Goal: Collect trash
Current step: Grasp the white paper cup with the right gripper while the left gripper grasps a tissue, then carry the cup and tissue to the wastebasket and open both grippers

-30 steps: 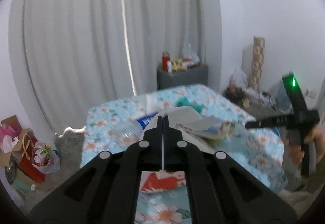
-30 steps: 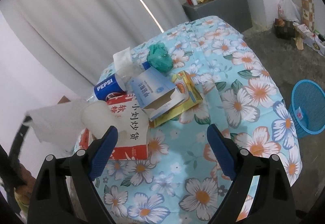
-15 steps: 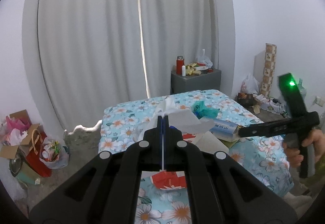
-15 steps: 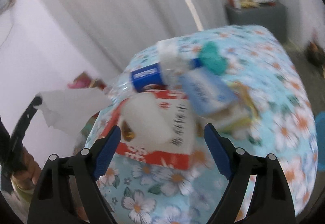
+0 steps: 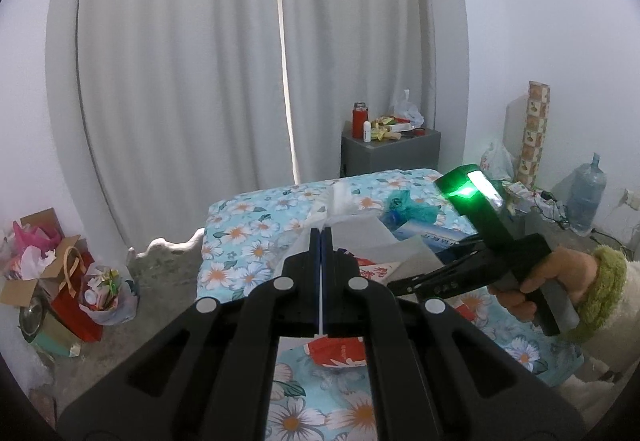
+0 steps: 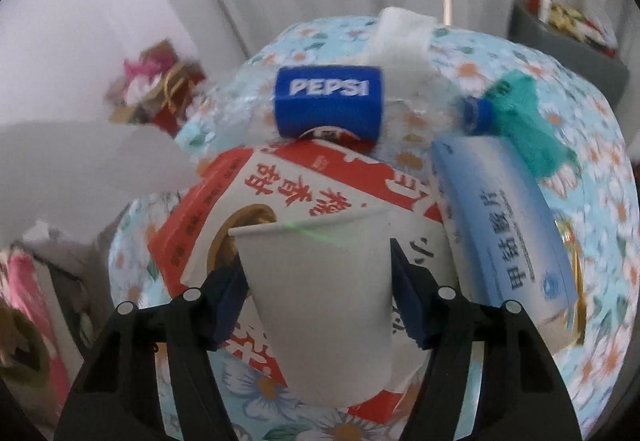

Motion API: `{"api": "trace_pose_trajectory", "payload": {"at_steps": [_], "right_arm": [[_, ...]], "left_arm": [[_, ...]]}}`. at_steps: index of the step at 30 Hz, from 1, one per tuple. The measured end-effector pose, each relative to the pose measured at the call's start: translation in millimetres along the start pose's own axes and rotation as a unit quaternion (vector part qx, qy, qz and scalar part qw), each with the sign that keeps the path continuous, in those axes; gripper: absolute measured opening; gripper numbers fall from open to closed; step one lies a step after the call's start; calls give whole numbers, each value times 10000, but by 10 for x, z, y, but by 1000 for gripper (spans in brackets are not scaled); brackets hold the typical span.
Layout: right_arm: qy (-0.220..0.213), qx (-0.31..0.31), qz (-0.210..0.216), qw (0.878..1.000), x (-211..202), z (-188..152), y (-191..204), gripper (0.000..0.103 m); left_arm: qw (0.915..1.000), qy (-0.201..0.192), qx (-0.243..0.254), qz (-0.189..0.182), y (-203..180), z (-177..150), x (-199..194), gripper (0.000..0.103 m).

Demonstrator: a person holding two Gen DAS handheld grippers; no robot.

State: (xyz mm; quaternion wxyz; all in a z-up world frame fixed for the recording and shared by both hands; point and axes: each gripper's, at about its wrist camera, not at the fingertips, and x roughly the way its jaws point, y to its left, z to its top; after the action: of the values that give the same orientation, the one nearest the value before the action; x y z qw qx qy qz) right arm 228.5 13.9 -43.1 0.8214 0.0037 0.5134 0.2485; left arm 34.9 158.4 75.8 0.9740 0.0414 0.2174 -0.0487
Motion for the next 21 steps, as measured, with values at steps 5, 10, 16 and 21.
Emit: {"api": "trace_pose_trajectory", "payload": {"at_steps": [5,10,16,21], "right_arm": [[-756,748,267,9940,-432,-214,-213,63],[-1359,1386,469,9799,-870,-514,-417,63],[-1841,1748,389,9665,-1290,-754,-616,63],[-2064,1930,347,9586,-1486,-868,-763,63]], "left_arm": [[10000,1,93,-27,-45,52,33,0],[9997,-103,182,-151,-187,161,56,0],[9984,-111,320,-443,-472,247,117,0],[9969,-101,435,-650,-702,313,167,0]]}}
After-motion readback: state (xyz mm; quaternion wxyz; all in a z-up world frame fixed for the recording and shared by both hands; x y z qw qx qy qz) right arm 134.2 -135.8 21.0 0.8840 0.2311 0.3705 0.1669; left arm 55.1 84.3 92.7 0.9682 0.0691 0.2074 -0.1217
